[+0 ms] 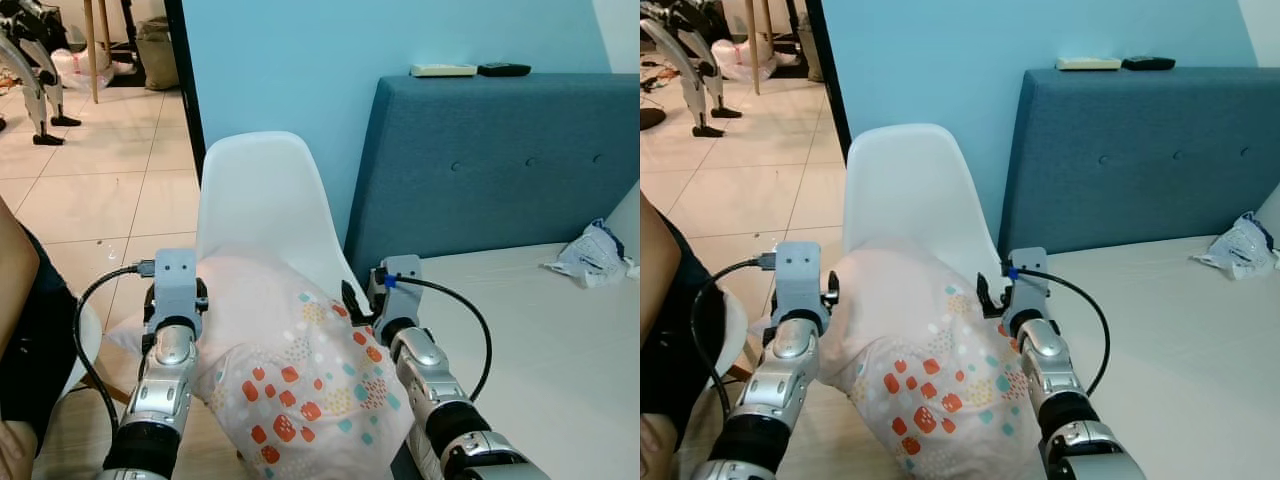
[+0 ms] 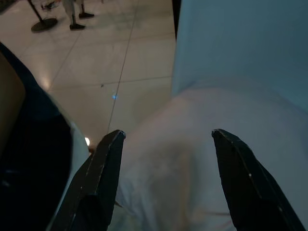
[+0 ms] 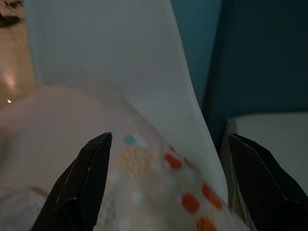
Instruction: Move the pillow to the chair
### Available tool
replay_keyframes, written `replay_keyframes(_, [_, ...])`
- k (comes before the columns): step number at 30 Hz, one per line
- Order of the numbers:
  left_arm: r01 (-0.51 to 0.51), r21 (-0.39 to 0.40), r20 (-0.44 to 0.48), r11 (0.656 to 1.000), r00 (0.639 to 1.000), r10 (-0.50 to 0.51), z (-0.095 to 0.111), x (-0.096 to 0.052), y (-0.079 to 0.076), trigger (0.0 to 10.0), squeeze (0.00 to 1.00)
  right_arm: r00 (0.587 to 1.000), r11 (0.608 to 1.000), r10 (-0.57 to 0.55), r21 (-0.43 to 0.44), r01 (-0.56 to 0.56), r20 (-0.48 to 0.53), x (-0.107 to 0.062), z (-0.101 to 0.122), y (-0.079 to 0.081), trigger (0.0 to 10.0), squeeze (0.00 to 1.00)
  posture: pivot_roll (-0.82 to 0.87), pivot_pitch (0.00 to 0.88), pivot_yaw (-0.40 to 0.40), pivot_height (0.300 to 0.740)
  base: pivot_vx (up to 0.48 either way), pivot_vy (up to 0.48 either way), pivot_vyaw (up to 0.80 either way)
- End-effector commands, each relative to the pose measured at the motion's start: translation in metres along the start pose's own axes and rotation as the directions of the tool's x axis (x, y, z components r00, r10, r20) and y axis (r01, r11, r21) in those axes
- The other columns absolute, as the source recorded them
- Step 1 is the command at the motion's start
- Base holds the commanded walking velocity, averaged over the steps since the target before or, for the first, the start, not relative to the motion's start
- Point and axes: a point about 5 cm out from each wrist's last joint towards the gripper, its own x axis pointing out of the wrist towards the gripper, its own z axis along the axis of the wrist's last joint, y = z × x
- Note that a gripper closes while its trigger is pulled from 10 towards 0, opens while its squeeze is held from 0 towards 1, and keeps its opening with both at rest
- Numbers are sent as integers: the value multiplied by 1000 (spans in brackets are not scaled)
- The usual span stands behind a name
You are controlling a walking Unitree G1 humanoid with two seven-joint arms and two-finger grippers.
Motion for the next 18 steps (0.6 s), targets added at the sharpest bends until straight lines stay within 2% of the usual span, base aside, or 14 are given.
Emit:
replay_keyframes(1, [19, 30, -2, 999, 1000, -19, -6, -3, 1, 10000, 0, 1000, 1000, -25, -1, 25, -10, -4, -6, -3, 10000, 0, 1, 1, -43, 740, 0, 0, 0])
replay_keyframes(8, [64, 51, -36, 997, 997, -62, -15, -6, -4, 10000, 0, 999, 999, -34, 4, 34, -33, -9, -14, -4, 10000, 0, -2, 15, -46, 740, 0, 0, 0])
replay_keyframes(10, [85, 31, -46, 996, 995, -84, -16, -9, -10, 10000, 0, 999, 1000, -16, 5, 16, -37, -12, -17, 1, 10000, 0, -5, 21, -47, 740, 0, 0, 0])
replay_keyframes(16, [76, 27, -58, 997, 996, -75, -17, -11, -13, 10000, 0, 999, 1000, 2, -2, -2, -39, -11, -17, 7, 10000, 0, -5, 31, -48, 740, 0, 0, 0])
replay_keyframes(18, [81, 49, -60, 995, 995, -78, -17, -9, -12, 10000, 0, 999, 1000, -1, -2, 1, -48, -10, -18, 6, 10000, 0, -6, 34, -48, 740, 0, 0, 0])
